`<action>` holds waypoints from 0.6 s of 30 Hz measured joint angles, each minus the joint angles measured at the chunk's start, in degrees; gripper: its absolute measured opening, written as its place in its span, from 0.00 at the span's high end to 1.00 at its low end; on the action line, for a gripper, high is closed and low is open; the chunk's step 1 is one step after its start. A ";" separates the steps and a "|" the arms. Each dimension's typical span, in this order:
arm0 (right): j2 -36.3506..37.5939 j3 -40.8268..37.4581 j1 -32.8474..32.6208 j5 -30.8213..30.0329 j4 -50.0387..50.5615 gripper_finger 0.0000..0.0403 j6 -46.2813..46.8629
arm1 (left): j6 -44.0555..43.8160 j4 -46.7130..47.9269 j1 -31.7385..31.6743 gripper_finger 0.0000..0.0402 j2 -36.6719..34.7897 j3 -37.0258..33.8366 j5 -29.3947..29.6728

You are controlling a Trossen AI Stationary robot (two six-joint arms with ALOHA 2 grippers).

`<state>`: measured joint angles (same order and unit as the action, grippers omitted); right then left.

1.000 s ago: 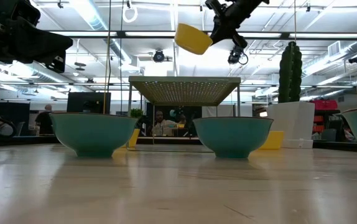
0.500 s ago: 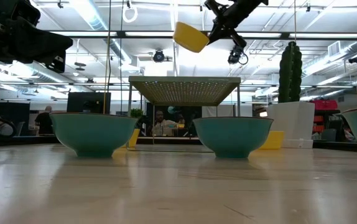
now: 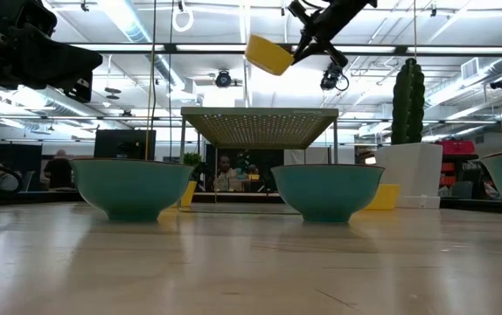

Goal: Pick & Place Mini bowls
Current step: Put the yellow bowl on the shelf

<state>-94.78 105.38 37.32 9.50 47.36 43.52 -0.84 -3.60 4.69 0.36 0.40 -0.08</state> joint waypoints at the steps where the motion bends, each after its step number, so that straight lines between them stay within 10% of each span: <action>1: 0.00 0.02 0.00 0.00 -0.23 1.00 0.26 | 0.00 -0.01 -0.02 0.91 0.00 -0.02 0.00; 18: -10.78 18.84 -0.20 2.36 6.03 1.00 -1.68 | 0.00 0.01 0.00 0.91 -0.02 0.00 0.00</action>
<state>-105.56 124.22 37.12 11.86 53.40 41.84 -0.84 -3.60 4.69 0.34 0.40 -0.08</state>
